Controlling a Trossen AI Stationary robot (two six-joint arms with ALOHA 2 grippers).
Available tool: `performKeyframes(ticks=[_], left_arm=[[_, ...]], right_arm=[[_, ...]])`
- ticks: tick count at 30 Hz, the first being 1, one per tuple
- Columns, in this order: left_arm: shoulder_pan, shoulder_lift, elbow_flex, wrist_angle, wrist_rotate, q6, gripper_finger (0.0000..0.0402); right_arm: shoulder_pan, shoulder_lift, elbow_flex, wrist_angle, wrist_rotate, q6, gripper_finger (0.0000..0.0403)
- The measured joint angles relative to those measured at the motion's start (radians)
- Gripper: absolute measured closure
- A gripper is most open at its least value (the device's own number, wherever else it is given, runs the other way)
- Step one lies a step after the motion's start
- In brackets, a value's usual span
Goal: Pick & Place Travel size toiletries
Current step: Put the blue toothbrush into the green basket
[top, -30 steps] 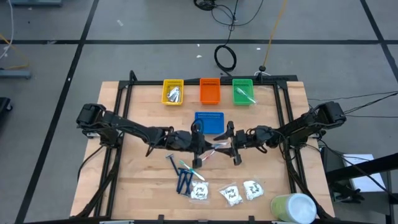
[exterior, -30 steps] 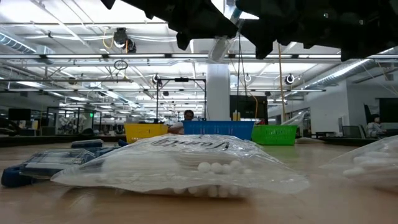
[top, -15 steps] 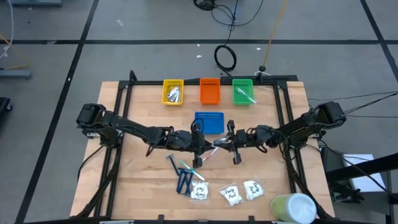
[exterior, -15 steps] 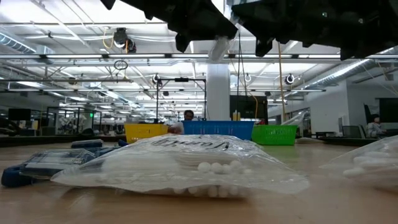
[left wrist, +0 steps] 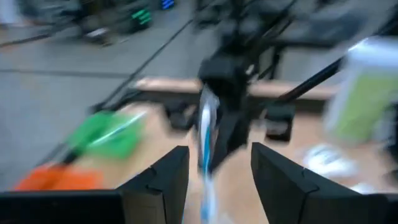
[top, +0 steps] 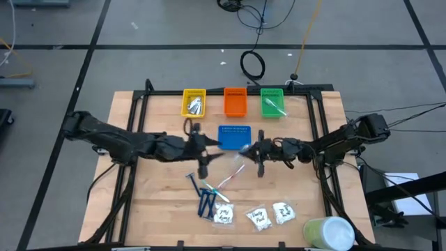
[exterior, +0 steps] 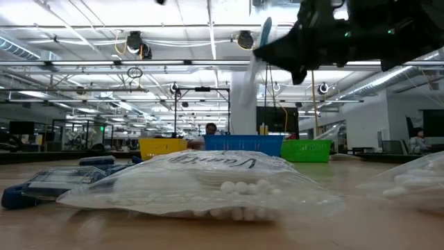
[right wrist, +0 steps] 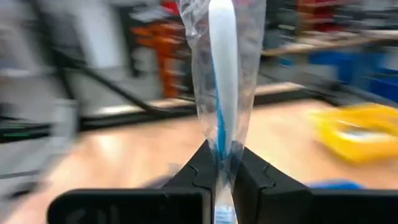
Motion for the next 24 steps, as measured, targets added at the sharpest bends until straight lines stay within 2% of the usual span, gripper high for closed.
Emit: performKeyframes(ticks=[4, 8, 12, 16, 19, 24], left_arm=[[-0.021, -0.022, -0.001, -0.202, -0.204, -0.056, 0.0237], [-0.011, -0.013, -0.008, -0.375, -0.271, -0.184, 0.0248], [0.006, 0.003, -0.11, -0.382, -0.306, -0.256, 0.0258], [0.038, -0.002, -0.237, -0.287, -0.364, -0.312, 0.0265], [0.077, 0.003, -0.308, -0.24, -0.358, -0.347, 0.0264], [0.121, 0.001, -0.354, -0.228, -0.331, -0.383, 0.0265]], right_arm=[[-0.103, -0.084, 0.0, -0.145, 0.171, -0.055, 0.0389], [-0.279, -0.202, 0.013, -0.308, 0.25, -0.081, 0.0389], [-0.489, -0.26, 0.053, -0.552, 0.242, -0.031, 0.0389], [-0.663, -0.237, 0.065, -0.656, 0.123, 0.031, 0.0389], [-0.744, -0.21, 0.066, -0.673, 0.065, 0.043, 0.0389], [-0.785, -0.199, 0.066, -0.706, 0.062, 0.064, 0.0389]])
